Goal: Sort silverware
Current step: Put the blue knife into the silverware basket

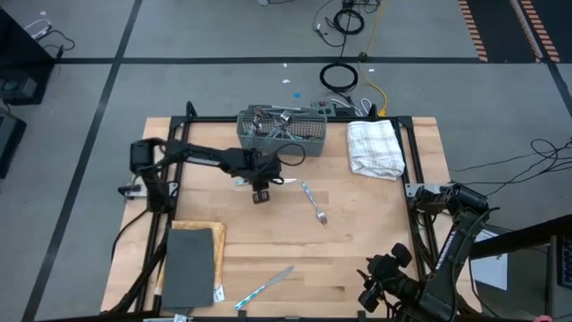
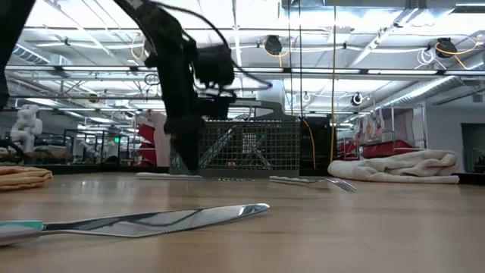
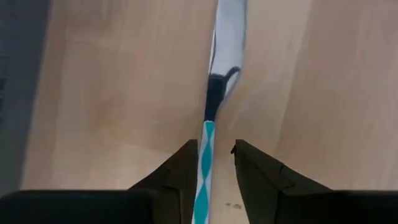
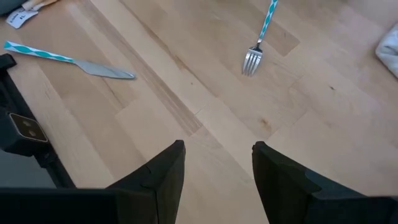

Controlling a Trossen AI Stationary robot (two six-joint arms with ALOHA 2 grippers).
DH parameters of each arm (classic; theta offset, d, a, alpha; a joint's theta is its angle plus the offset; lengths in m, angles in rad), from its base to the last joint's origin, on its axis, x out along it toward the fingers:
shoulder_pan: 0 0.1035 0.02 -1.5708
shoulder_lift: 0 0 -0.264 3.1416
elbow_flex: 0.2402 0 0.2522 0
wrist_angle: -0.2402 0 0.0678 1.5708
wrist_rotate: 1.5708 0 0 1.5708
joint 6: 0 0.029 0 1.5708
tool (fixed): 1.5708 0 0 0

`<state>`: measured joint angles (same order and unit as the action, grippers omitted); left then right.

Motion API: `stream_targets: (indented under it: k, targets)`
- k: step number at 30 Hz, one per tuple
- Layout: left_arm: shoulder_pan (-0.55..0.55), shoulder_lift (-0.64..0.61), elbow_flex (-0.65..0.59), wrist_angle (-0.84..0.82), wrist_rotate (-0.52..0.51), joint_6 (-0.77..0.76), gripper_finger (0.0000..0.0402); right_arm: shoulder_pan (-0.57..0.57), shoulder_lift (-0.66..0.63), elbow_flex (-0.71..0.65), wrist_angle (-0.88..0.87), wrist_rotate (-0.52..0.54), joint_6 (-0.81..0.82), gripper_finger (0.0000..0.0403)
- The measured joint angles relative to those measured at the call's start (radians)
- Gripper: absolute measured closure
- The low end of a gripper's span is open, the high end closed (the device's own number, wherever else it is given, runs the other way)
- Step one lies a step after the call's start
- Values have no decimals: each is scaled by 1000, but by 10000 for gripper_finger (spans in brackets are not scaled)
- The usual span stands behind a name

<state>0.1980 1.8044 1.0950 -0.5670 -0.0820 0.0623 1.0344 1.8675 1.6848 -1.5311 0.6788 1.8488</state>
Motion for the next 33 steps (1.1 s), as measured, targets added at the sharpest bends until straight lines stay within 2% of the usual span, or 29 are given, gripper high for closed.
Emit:
stream_targets:
  k: [8,12,14,19,26,33]
  targets:
    - [60,91,9,28,44,86,272,0,0,0,-4,-4,2,227]
    - [67,141,15,21,105,109,274,0,0,0,-20,-16,11,227]
    - [54,155,17,22,97,109,288,0,0,0,-26,-24,17,227]
    - [8,158,17,43,63,106,381,0,0,0,-34,-29,25,227]
    - [-26,138,16,28,67,49,387,0,0,0,-40,-29,25,227]
    - [-44,-4,5,-18,229,-58,391,0,0,0,-40,-25,24,227]
